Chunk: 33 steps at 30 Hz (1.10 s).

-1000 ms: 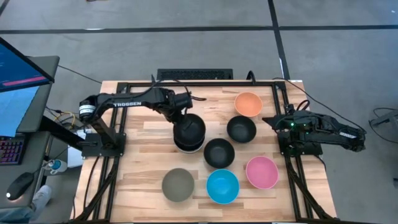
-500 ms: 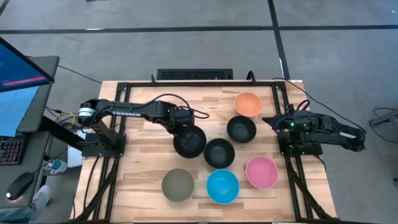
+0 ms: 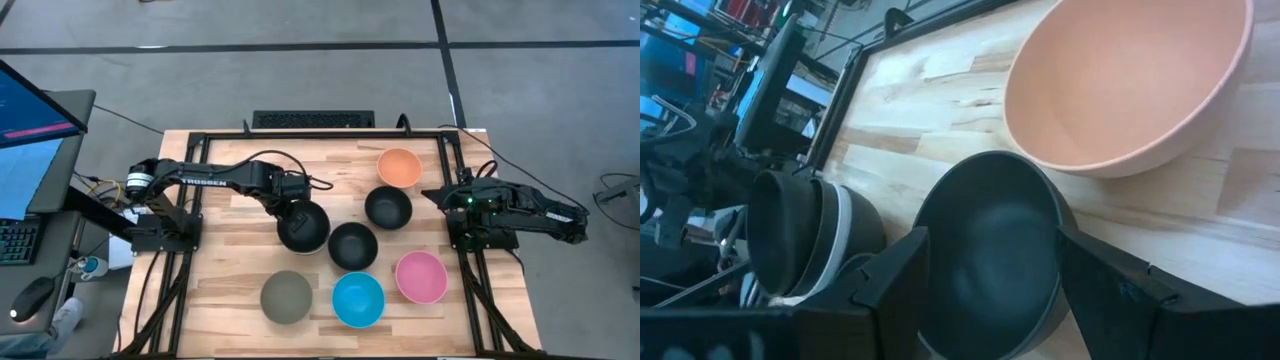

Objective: Nest bowls inside each other
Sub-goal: Stack the black bowl on top of the other black bowl

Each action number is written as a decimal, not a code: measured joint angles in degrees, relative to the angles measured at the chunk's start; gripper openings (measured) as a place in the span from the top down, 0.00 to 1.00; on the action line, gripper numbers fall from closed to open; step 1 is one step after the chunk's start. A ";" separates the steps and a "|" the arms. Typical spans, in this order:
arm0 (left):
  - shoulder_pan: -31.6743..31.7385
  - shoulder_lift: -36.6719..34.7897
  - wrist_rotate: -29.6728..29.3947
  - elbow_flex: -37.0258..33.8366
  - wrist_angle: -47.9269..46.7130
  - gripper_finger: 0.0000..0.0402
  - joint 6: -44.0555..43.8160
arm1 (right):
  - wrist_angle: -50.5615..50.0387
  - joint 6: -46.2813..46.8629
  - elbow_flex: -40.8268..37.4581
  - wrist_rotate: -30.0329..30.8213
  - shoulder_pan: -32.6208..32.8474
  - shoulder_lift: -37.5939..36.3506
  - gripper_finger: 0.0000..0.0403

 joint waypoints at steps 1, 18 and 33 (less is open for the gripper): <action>-0.13 0.00 -0.30 0.02 -0.01 0.84 -0.02 | 0.02 0.00 0.00 -0.02 0.00 0.00 0.40; 0.34 -0.02 -2.93 3.89 -5.23 0.84 1.27 | 0.48 -0.87 0.00 -0.02 0.00 0.00 0.40; 1.85 0.04 -0.92 0.92 -1.92 0.99 2.58 | 0.40 -0.87 0.00 -0.02 0.00 0.00 0.40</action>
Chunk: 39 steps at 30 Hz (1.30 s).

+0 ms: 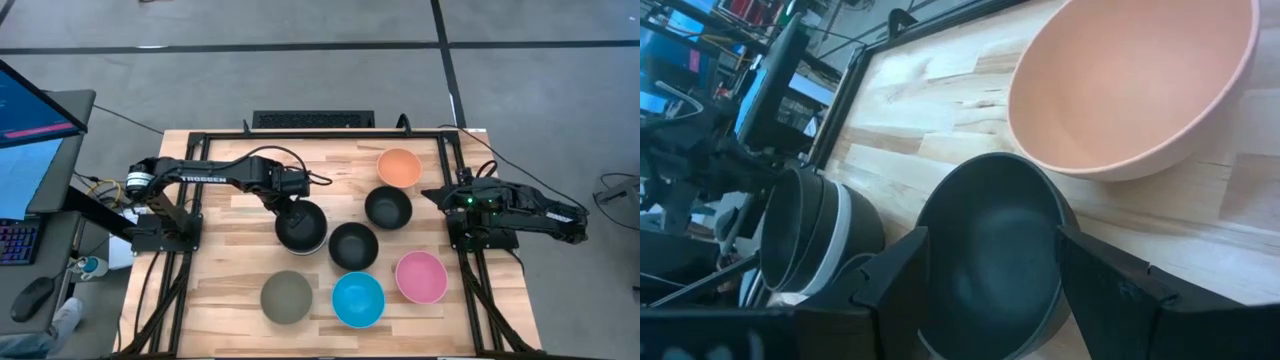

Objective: Nest bowls inside each other
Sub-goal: Stack the black bowl on top of the other black bowl, then stack the gray bowl on top of the black bowl

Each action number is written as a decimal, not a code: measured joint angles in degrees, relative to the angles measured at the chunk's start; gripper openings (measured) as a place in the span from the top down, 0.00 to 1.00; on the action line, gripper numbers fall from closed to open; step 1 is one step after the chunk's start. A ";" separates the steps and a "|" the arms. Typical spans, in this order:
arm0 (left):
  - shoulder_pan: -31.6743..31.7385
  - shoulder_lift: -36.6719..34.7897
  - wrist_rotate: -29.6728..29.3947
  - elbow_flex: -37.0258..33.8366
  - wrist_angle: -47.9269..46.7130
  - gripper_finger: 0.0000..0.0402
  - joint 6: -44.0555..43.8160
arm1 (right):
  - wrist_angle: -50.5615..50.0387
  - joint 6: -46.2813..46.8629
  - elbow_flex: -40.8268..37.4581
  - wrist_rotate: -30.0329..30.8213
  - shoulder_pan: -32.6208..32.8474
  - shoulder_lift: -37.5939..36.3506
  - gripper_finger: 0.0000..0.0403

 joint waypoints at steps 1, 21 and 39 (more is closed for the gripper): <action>-0.02 0.00 0.18 0.00 0.10 1.00 0.05 | 0.01 0.01 0.00 0.00 0.00 0.00 0.40; 1.40 0.07 1.69 0.00 5.71 1.00 0.75 | 0.00 0.01 0.00 0.00 0.00 0.00 0.40; -1.25 1.53 -0.59 0.22 5.13 0.75 2.62 | -0.02 -0.01 0.00 -0.13 0.00 0.00 0.40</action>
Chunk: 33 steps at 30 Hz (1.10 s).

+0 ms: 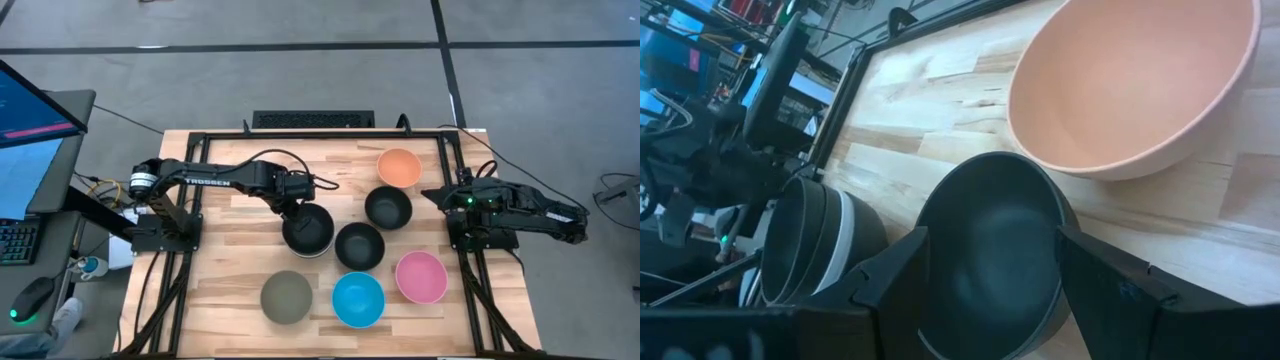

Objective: Nest bowls inside each other
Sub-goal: Stack the gray bowl on top of the black bowl

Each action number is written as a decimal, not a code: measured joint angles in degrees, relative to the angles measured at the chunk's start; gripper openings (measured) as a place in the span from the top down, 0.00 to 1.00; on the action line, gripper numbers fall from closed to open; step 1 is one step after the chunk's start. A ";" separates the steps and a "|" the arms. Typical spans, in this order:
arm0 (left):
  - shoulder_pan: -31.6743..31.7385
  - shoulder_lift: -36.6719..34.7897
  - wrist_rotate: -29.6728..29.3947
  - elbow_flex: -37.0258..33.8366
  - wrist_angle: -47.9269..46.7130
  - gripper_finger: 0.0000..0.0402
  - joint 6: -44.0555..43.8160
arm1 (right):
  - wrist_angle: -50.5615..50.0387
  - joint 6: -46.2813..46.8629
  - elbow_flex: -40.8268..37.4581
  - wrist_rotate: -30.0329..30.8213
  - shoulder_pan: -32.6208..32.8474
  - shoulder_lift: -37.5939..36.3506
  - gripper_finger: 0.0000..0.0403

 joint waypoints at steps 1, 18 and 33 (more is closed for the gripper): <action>0.01 0.00 -0.10 0.00 0.62 0.72 0.03 | 0.00 0.00 0.00 0.00 0.00 0.00 0.40; -9.60 -7.95 -12.37 9.11 -11.06 0.52 -4.22 | 0.00 0.00 0.00 0.07 0.00 -0.02 0.40; -38.06 -9.61 -16.86 -11.25 6.04 0.52 -36.08 | 0.00 0.27 0.00 0.11 0.00 -0.02 0.40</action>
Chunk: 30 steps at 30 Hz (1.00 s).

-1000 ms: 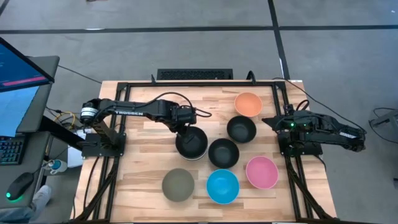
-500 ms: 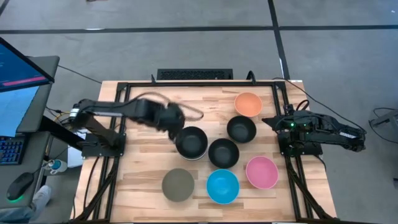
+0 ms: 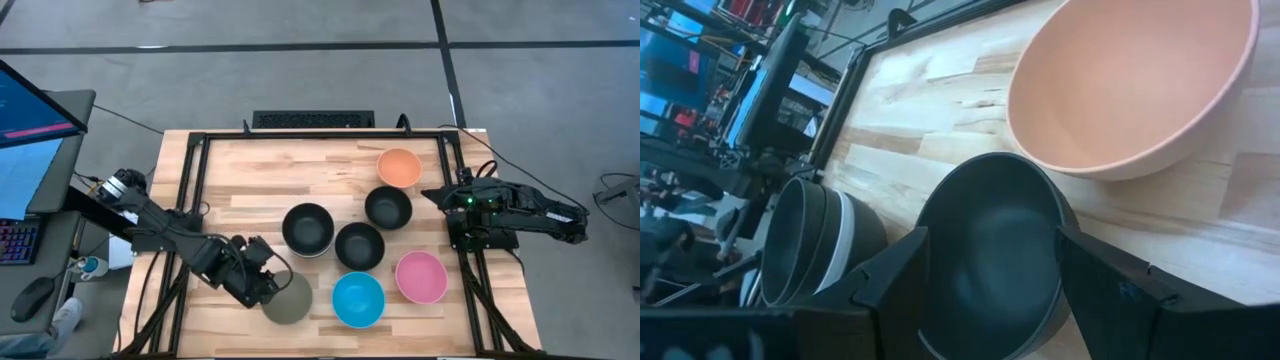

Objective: Nest bowls inside each other
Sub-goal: Stack the gray bowl on top of the black bowl

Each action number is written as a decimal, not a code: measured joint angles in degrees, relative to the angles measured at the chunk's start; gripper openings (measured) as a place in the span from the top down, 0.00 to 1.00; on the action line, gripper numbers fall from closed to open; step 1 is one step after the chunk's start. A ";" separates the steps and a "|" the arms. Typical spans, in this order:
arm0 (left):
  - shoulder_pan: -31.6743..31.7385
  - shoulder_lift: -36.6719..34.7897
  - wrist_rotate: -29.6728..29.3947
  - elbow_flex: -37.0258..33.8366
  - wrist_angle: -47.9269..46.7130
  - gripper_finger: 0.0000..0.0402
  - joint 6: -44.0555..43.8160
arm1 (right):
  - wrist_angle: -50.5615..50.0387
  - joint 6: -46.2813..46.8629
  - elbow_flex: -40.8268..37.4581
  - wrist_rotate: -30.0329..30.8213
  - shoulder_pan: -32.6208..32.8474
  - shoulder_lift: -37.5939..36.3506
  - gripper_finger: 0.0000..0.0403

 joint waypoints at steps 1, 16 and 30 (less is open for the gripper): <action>0.00 0.22 1.10 -1.02 -0.20 0.52 -0.57 | 0.00 0.15 0.00 0.01 0.00 0.01 0.40; 3.20 0.28 7.80 -8.37 8.14 0.51 -1.38 | -0.08 0.17 0.00 -0.07 0.00 0.02 0.40; 3.67 0.30 12.06 -11.57 11.30 0.51 -2.34 | -0.07 -0.25 0.00 -0.06 0.00 0.00 0.40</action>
